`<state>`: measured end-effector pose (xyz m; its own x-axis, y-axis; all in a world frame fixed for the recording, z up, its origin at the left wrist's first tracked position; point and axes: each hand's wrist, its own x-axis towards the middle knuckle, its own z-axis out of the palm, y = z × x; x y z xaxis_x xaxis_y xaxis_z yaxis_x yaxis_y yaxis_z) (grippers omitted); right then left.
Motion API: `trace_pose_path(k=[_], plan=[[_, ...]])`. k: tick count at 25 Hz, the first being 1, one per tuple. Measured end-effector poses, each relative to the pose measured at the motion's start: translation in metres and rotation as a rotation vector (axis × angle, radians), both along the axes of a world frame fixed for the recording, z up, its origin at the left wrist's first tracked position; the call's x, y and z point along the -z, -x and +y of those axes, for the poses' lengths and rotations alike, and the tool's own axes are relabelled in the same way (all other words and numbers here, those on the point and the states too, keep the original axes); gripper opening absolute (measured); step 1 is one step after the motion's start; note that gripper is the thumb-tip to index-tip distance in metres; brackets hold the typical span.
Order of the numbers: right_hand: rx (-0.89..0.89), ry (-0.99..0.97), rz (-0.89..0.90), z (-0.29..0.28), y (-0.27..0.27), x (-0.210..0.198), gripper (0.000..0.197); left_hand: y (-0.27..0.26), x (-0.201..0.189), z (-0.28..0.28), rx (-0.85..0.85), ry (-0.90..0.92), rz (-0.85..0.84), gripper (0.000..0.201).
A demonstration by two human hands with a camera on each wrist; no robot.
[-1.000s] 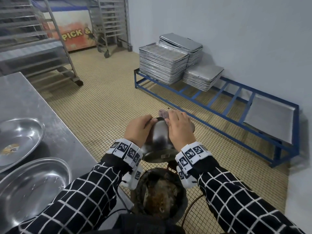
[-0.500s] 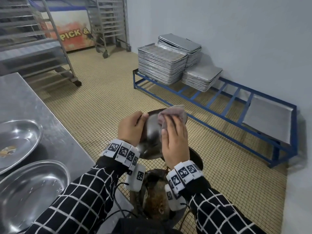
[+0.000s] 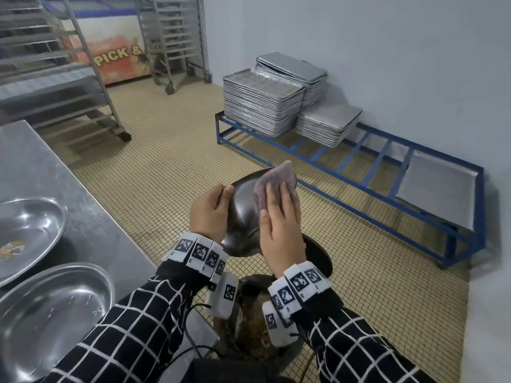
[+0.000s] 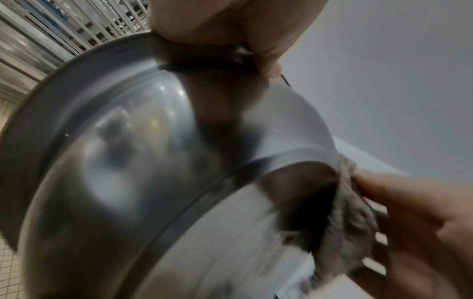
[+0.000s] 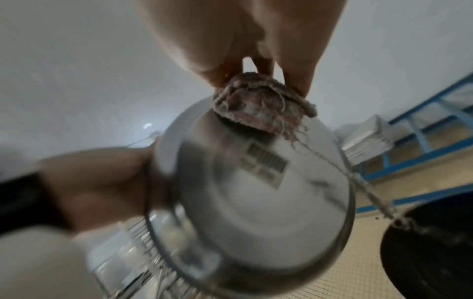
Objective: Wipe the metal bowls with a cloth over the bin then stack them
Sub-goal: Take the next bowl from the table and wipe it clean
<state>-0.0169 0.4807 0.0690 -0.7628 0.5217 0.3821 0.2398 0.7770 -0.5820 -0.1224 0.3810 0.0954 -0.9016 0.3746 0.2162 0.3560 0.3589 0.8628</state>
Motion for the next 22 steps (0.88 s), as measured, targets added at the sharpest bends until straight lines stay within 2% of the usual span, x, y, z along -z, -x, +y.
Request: trace_pose_path(k=[2,4,6,9,11,12,14,17,20,21,22], plan=[[0.078,-0.129,0.042,0.002,0.011,-0.005,0.053,-0.004,-0.001,0.002,0.034,0.008,0.038,0.035],[0.170,-0.079,0.111,0.008,0.019,-0.012,0.053,-0.005,-0.004,0.004,0.048,-0.035,0.013,0.036],[0.218,0.125,0.154,0.021,0.022,-0.013,0.050,-0.003,-0.006,0.002,0.051,-0.038,0.005,0.035],[0.263,0.587,0.171,0.050,0.013,-0.014,0.047,0.007,-0.004,-0.004,0.015,-0.030,-0.030,0.033],[0.248,0.831,0.051,0.073,-0.004,-0.012,0.051,0.013,0.000,-0.010,0.017,-0.130,-0.137,0.028],[0.238,0.864,-0.054,0.081,-0.012,-0.012,0.052,0.015,0.002,-0.013,0.015,-0.196,-0.200,0.025],[0.237,0.781,-0.171,0.093,-0.024,-0.009,0.051,0.017,0.006,-0.014,-0.003,-0.323,-0.305,0.022],[0.233,0.753,0.003,0.093,-0.031,-0.008,0.045,0.021,0.017,-0.012,-0.004,-0.419,-0.386,0.021],[0.231,0.711,0.135,0.092,-0.033,-0.016,0.032,0.027,0.032,-0.015,0.042,-0.300,-0.343,0.010],[0.218,0.628,0.117,0.094,-0.031,-0.018,0.024,0.027,0.035,-0.017,0.066,-0.235,-0.309,0.007],[0.186,0.532,0.075,0.095,-0.029,-0.023,0.019,0.025,0.035,-0.019,0.093,-0.171,-0.267,0.014]])
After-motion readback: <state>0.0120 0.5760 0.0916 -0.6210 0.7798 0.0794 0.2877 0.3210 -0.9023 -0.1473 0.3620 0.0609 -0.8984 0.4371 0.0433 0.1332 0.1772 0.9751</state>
